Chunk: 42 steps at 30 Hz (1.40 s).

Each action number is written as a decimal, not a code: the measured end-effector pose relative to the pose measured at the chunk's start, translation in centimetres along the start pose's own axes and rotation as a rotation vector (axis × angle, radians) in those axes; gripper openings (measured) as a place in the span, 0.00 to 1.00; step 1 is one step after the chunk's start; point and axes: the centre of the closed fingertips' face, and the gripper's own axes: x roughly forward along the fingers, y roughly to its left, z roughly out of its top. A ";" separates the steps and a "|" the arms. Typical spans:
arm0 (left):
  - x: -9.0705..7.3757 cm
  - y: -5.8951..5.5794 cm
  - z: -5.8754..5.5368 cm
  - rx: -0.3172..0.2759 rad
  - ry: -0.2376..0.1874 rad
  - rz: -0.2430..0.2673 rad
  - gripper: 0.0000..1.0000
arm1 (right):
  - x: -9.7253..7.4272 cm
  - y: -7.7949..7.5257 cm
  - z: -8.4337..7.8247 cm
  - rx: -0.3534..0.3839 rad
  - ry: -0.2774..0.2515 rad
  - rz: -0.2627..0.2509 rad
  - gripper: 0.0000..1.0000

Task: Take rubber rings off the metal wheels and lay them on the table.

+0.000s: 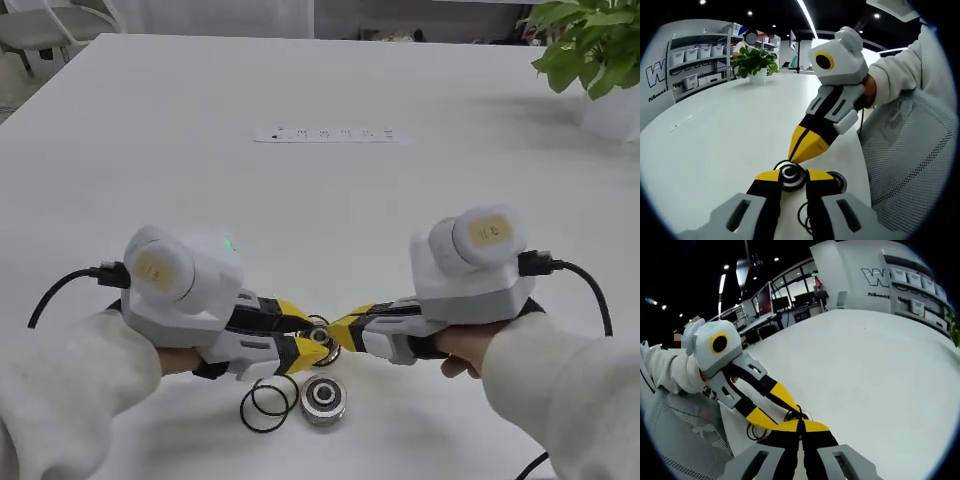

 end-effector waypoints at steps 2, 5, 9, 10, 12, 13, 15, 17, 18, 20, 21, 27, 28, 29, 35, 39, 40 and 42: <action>-0.3 0.0 0.3 0.000 -0.012 -0.005 0.16 | -0.1 -0.1 0.1 0.006 -0.003 -0.001 0.00; -0.8 -0.2 1.3 -0.021 -0.045 -0.017 0.23 | -0.1 -0.2 0.2 0.016 -0.011 -0.001 0.00; -1.7 -0.6 1.9 0.022 -0.042 -0.026 0.30 | -0.2 -0.2 0.5 0.024 -0.020 0.000 0.00; -2.1 -0.7 1.9 0.038 -0.039 -0.030 0.31 | -0.2 -0.2 0.5 0.025 -0.023 0.000 0.00; -2.6 -0.9 1.9 0.045 -0.038 -0.038 0.36 | -0.3 -0.1 0.7 0.030 -0.028 0.002 0.00; -2.9 -0.9 2.0 0.041 -0.037 -0.041 0.39 | -0.3 -0.1 0.7 0.030 -0.030 0.002 0.00; -3.1 -1.0 2.0 0.036 -0.038 -0.043 0.49 | -0.3 -0.1 0.8 0.030 -0.034 0.003 0.00; -3.6 -0.8 1.9 0.015 -0.035 -0.040 0.58 | -0.3 0.0 0.9 0.031 -0.037 0.005 0.00; -3.9 -0.6 1.9 0.012 -0.031 -0.036 0.60 | -0.3 0.0 0.9 0.030 -0.036 0.005 0.00; -4.4 -0.4 1.9 0.013 -0.030 -0.026 0.62 | -0.4 0.0 0.9 0.027 -0.034 0.005 0.00; -4.6 -0.4 2.0 0.013 -0.033 -0.022 0.62 | -0.4 0.0 0.9 0.029 -0.036 0.006 0.00; -5.6 -0.2 2.5 0.013 -0.044 -0.005 0.68 | -0.4 0.2 1.1 0.035 -0.042 0.013 0.00; -5.9 -0.2 2.5 0.014 -0.043 -0.004 0.69 | -0.4 0.2 1.1 0.034 -0.042 0.014 0.00; -6.0 -0.2 2.5 0.013 -0.044 -0.003 0.70 | -0.4 0.2 1.1 0.034 -0.042 0.015 0.00; -6.9 -0.7 1.1 0.035 0.012 0.012 0.71 | -0.4 0.4 1.1 0.033 -0.043 0.021 0.00; -7.5 -1.2 0.3 0.032 0.031 0.018 0.73 | -0.4 0.7 1.3 0.036 -0.049 0.030 0.00; -7.8 -1.4 0.2 0.028 0.028 0.020 0.74 | -0.4 0.8 1.3 0.036 -0.049 0.032 0.00; -8.1 -1.7 0.2 0.020 0.023 0.021 0.75 | -0.4 1.0 1.4 0.035 -0.051 0.037 0.00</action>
